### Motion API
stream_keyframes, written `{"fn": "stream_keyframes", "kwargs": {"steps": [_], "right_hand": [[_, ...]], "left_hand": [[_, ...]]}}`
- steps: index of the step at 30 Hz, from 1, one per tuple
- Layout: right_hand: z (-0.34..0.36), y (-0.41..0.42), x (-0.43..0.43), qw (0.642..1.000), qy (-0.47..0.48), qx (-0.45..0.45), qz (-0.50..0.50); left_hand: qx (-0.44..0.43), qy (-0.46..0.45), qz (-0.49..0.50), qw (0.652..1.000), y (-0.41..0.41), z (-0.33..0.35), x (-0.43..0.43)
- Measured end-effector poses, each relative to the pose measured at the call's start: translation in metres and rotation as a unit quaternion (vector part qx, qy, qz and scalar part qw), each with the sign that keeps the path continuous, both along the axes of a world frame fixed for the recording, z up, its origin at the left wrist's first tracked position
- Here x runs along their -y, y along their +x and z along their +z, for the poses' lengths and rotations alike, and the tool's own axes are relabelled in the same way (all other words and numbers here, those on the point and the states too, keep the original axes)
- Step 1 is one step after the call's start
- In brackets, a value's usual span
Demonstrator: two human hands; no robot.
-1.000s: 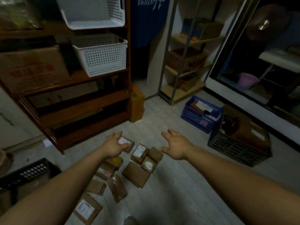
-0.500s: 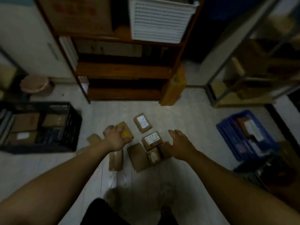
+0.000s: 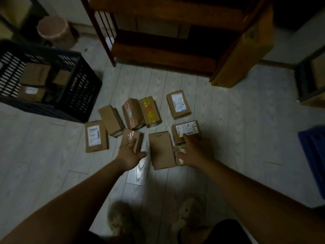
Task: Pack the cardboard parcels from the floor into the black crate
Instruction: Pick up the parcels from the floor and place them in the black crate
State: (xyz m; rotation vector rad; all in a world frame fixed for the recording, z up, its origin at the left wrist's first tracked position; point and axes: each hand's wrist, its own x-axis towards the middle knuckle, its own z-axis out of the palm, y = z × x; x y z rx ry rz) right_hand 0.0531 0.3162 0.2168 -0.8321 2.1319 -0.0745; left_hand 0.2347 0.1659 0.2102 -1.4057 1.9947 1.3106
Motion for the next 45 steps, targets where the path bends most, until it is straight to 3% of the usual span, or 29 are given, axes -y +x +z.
{"fn": "stream_keyframes", "kwargs": {"steps": [8, 12, 15, 19, 24, 29, 33, 36, 45], "right_hand": [[-0.255, 0.011, 0.041, 0.994, -0.065, 0.060, -0.066], [-0.328, 0.011, 0.046, 0.997, -0.050, -0.003, -0.058], [-0.349, 0.017, 0.054, 0.997, -0.040, -0.060, -0.036], [-0.351, 0.036, 0.052, 0.997, -0.014, -0.074, 0.000], [-0.362, 0.037, 0.044, 0.997, 0.025, -0.054, -0.053], [-0.370, 0.035, 0.042, 0.998, 0.027, -0.034, -0.043], [-0.351, 0.035, 0.043, 0.994, -0.043, 0.008, -0.103], [-0.301, 0.041, 0.042, 0.989, -0.087, 0.023, -0.120], [-0.020, 0.057, 0.049, 0.973, -0.158, 0.062, -0.154]], "left_hand": [[-0.050, 0.047, 0.108, 0.992, -0.026, -0.255, -0.003], [-0.063, 0.071, 0.138, 0.986, -0.033, -0.327, -0.002], [-0.065, 0.087, 0.160, 0.981, -0.038, -0.355, -0.006], [-0.058, 0.030, 0.104, 0.992, -0.041, -0.353, -0.016], [-0.030, 0.077, 0.118, 0.990, -0.035, -0.360, -0.016], [-0.086, 0.135, 0.184, 0.970, -0.031, -0.367, -0.021], [-0.100, 0.141, 0.197, 0.965, -0.022, -0.346, -0.014], [-0.111, 0.141, 0.188, 0.966, -0.014, -0.291, -0.012], [-0.205, 0.109, 0.165, 0.959, 0.006, 0.001, 0.013]]}}
